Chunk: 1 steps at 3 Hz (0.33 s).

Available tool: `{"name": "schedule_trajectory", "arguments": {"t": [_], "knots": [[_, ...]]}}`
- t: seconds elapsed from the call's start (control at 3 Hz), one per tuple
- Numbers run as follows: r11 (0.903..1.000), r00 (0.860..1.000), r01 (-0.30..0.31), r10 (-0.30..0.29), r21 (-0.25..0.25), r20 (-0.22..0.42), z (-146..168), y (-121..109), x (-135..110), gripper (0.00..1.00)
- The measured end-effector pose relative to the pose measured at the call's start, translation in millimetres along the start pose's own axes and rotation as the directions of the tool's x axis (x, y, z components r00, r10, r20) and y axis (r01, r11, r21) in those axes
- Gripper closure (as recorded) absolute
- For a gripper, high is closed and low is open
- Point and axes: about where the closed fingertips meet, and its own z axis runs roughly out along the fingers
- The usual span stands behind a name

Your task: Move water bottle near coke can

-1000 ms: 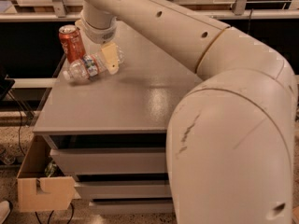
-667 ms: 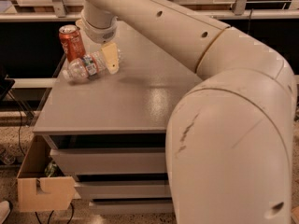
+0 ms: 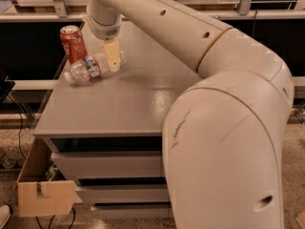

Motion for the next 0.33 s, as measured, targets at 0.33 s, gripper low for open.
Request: {"name": "schedule_trajectory", "arguments": {"t": [0.33], "knots": [[1.0,1.0,0.0,0.0,0.0,0.0,0.1,0.0,0.0,0.0]]}}
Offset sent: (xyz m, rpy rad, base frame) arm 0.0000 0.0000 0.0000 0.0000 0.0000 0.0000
